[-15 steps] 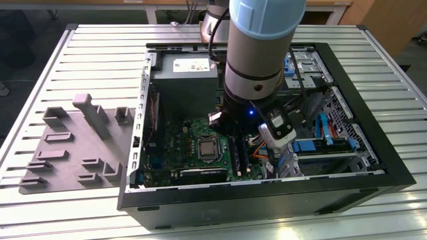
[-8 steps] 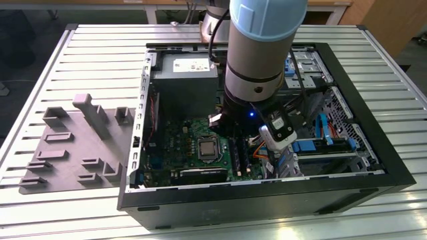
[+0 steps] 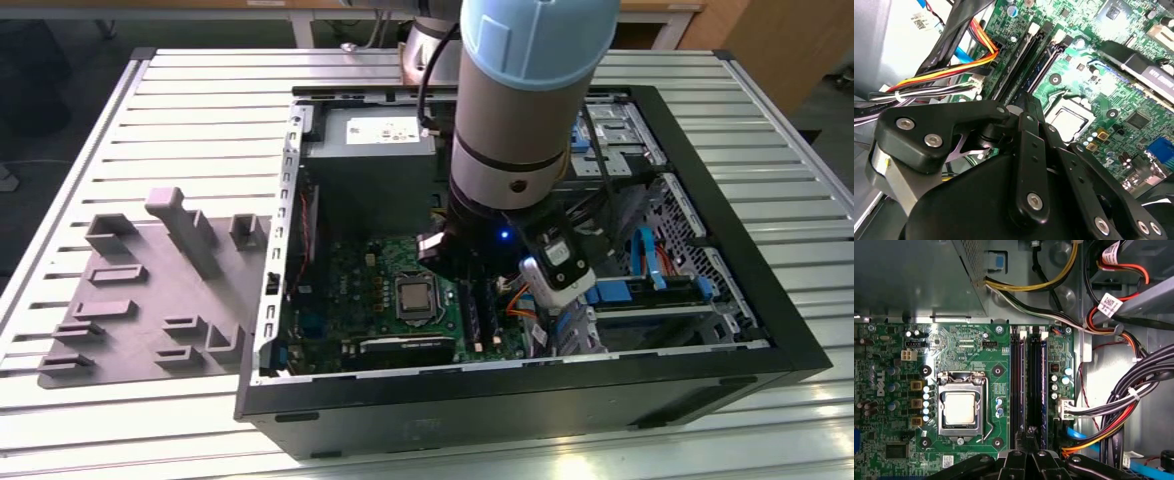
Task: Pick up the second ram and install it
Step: 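Press down the second ram until it locks into place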
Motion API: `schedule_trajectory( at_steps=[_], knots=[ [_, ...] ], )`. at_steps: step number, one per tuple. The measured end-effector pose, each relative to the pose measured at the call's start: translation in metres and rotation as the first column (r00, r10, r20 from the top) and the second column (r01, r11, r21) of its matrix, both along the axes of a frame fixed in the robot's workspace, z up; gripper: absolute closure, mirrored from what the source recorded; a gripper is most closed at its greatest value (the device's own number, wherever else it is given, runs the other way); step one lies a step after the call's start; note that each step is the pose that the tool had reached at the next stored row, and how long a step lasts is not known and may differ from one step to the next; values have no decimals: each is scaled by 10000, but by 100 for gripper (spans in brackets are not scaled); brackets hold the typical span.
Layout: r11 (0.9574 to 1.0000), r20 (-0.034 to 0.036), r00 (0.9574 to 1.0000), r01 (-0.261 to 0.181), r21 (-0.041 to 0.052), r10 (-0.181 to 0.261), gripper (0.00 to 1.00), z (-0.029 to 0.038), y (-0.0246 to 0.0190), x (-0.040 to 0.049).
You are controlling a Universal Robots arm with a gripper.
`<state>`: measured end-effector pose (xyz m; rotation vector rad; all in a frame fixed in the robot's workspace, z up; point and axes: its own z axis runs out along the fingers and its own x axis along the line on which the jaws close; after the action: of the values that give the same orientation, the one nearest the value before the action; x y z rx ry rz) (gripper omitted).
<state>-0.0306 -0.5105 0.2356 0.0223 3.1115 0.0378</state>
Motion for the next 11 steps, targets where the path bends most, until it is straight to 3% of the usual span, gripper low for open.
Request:
schedule_trajectory(
  at_steps=[11],
  knots=[
    [10000,0,10000,0,2,0,89,-30,-78,0]
  ],
)
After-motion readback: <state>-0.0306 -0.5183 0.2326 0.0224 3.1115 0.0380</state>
